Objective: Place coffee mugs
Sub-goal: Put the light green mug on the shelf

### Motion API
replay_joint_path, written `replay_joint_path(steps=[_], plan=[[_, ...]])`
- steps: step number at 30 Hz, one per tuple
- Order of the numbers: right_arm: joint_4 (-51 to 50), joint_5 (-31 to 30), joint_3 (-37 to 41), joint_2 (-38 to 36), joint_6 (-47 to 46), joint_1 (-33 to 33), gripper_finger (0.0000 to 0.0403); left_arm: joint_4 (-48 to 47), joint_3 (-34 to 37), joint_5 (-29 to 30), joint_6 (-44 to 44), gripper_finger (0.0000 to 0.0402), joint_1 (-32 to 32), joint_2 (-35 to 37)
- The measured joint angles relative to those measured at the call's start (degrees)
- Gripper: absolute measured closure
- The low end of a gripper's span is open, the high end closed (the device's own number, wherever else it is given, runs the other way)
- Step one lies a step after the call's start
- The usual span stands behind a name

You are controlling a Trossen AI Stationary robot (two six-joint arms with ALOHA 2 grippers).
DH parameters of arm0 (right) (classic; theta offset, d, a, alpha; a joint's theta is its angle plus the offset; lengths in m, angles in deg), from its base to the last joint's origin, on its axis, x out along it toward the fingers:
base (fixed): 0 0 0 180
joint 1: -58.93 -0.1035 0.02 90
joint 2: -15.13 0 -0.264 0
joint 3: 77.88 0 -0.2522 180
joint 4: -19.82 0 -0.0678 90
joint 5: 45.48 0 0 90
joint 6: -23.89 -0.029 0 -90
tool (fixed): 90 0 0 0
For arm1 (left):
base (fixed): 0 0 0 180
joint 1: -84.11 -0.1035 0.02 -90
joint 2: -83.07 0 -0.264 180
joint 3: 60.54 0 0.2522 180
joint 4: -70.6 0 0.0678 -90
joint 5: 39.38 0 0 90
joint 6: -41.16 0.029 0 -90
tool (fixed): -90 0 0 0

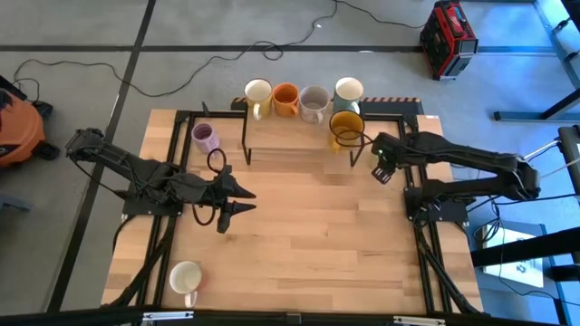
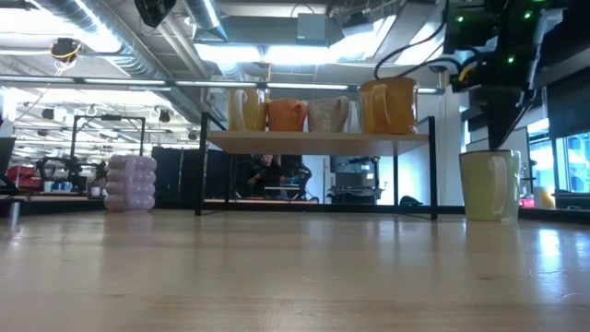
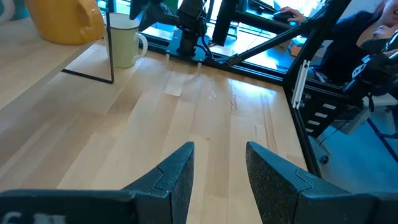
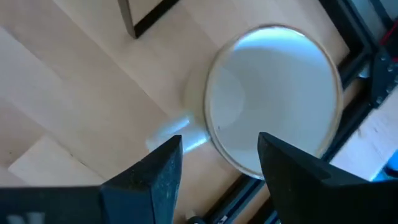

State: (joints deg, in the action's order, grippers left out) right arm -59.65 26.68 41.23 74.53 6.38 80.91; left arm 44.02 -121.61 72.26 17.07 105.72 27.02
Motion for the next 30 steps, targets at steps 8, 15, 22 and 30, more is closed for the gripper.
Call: replay_joint_path(steps=[8, 15, 22, 30], plan=[[3.38, 0.91, 0.00, 3.21, 5.27, 0.32, 0.0205, 0.02, 0.00, -0.01, 0.00, 0.0262, 0.00, 0.00], [3.36, 0.94, 0.00, 7.13, 7.26, 0.32, 0.0205, 0.02, -0.01, 0.01, 0.02, 0.0262, 0.00, 0.00], [4.15, 1.88, -0.06, 9.90, 9.16, 0.32, 0.0205, 0.02, -0.01, -0.02, 0.03, 0.0262, 0.00, 0.00], [6.14, 2.79, -0.09, 11.45, 10.45, 0.28, 0.0217, 0.02, -0.01, -0.02, 0.24, 0.0262, 0.00, 0.00]])
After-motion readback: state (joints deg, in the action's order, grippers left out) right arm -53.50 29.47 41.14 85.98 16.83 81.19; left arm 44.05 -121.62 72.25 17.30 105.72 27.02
